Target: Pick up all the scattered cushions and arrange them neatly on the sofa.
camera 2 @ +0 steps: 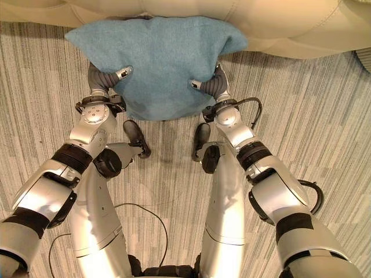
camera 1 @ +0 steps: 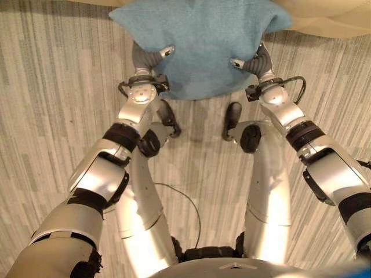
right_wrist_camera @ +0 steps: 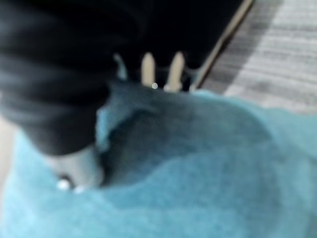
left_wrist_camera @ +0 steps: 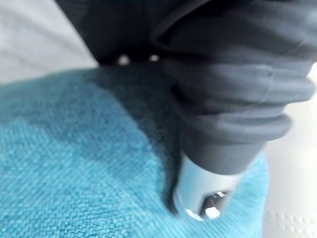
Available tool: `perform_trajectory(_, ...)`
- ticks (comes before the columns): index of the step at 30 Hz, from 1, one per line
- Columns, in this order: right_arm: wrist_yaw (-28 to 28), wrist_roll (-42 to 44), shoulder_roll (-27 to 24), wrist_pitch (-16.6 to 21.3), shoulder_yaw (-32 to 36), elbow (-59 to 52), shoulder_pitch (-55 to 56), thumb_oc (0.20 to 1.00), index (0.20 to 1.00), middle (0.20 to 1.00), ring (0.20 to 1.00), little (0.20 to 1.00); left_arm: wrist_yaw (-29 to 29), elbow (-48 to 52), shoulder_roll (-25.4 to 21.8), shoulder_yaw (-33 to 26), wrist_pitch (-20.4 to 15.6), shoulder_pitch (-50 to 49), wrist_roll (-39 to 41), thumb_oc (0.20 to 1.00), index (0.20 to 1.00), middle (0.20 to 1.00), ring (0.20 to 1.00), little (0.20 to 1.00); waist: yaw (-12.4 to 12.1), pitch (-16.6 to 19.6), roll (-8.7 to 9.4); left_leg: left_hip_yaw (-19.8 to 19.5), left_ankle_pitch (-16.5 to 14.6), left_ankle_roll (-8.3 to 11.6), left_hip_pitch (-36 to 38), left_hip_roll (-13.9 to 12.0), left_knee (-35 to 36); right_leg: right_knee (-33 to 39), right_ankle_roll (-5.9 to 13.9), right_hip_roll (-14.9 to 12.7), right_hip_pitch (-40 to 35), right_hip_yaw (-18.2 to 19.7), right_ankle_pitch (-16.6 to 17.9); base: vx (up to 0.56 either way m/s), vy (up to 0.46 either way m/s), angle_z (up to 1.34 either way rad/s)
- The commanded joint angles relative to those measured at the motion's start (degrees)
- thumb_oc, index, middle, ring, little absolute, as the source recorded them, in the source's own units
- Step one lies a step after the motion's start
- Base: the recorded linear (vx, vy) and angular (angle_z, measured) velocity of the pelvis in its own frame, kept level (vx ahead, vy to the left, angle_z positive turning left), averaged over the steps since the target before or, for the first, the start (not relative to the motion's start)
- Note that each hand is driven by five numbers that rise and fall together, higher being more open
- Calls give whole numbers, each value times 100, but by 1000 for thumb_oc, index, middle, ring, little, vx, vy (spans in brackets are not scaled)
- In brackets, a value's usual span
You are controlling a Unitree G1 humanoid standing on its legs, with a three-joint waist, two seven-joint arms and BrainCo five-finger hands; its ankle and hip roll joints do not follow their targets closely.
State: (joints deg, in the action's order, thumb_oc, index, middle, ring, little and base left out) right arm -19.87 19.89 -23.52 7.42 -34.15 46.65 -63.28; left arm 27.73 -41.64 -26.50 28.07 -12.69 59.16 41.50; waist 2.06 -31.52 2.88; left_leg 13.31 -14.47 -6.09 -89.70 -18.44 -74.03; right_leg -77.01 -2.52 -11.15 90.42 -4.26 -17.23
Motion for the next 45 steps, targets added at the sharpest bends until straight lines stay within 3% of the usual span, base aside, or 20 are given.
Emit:
perform_trajectory(1,219,-262,541,427,-190,-630,-456,200,200,200,200,200,-212,994,528,44,-642,361,-150,200,200,200,200,200,-49,173,-419,-995,280,592,-26,224,279,1021,476,-56,-47,90,789,-2,1,4)
perform_trajectory(7,119,-101,469,638,213,-948,-455,200,200,200,200,200,-235,1048,663,-87,-686,485,-167,200,200,200,200,200,-4,181,-405,-859,364,599,-26,345,626,1307,509,-35,-47,95,932,-24,-1,6)
perform_trajectory(11,11,-121,535,823,510,-1172,-219,200,200,200,200,200,-298,1156,974,-219,-765,310,-178,200,200,200,200,200,-34,728,-580,-884,523,642,-17,389,1185,1930,557,-32,-315,-233,988,-59,-10,12)
perform_trajectory(12,-2,-189,522,873,602,-1309,-28,200,200,200,200,200,-376,1279,1026,-242,-755,172,-318,200,200,200,200,200,-16,918,-613,-835,564,687,286,404,1532,2281,611,7,-667,-347,1021,-87,-19,8)
perform_trajectory(13,-5,-198,521,868,604,-1327,4,200,200,200,200,200,-371,1295,1033,-240,-750,143,-328,200,200,200,200,200,-13,901,-616,-828,588,687,358,411,1591,2341,612,8,-742,-359,1045,-102,-45,6)
perform_trajectory(20,146,-456,535,912,844,-1848,1186,200,200,200,200,200,-702,1755,1420,-334,-829,-916,-427,200,200,200,200,200,-35,1402,-533,-648,825,914,2135,479,2903,3578,695,-3,-2546,-794,1156,-24,-52,9)
perform_trajectory(23,203,-462,536,927,922,-1984,1538,200,200,200,200,200,-823,1914,1382,-299,-771,-1211,-525,200,200,200,200,200,-26,1493,-503,-638,883,953,2623,456,3219,3873,699,-31,-3003,-845,1183,47,-36,6)
perform_trajectory(27,393,-465,706,933,995,-2062,2324,200,200,200,200,200,-1077,1941,1431,-295,-708,-1966,-529,200,200,200,200,200,-43,1727,-389,-483,1007,1007,4065,486,4087,4652,731,-82,-4290,-1011,1271,106,-26,10)
perform_trajectory(30,428,-450,768,938,1036,-2066,2599,200,200,200,200,200,-1169,1917,1448,-289,-687,-2220,-532,200,200,200,200,200,-34,1807,-332,-404,1049,1023,4732,501,4438,4964,748,-68,-4907,-1055,1303,125,-52,10)
perform_trajectory(32,522,-410,895,927,1092,-2227,3126,200,200,200,200,200,-1290,2008,1483,-351,-656,-2732,-526,200,200,200,200,200,-29,1878,-265,-273,1115,1077,5807,540,4952,5483,771,14,-5894,-1109,1344,276,-96,8)
perform_trajectory(33,569,-456,961,905,1101,-2251,3395,200,200,200,200,200,-1371,1950,1558,-335,-624,-3043,-496,200,200,200,200,200,2,2003,-228,-192,1174,1137,6630,620,5333,5965,776,181,-6740,-1086,1377,188,-93,1)
perform_trajectory(34,579,-442,1003,905,1118,-2273,3483,200,200,200,200,200,-1382,1960,1556,-334,-616,-3141,-513,200,200,200,200,200,22,2021,-197,-126,1369,1111,6831,679,5512,6136,728,240,-6928,-1083,1534,137,-76,-5)
perform_trajectory(42,682,-494,1032,813,1079,-2252,3855,200,200,200,200,200,-1512,1858,1648,-293,-573,-3558,-517,200,200,200,200,200,-6,2390,-8,-73,1490,1350,7850,819,5578,7119,736,526,-8400,-1163,1561,149,-32,3)
perform_trajectory(45,743,-474,1054,791,1058,-2277,4046,200,200,200,200,200,-1578,1943,1601,-250,-494,-3725,-619,200,200,200,200,200,-24,2538,13,53,1641,1339,8247,881,6222,7256,805,560,-8718,-1256,1607,146,78,5)
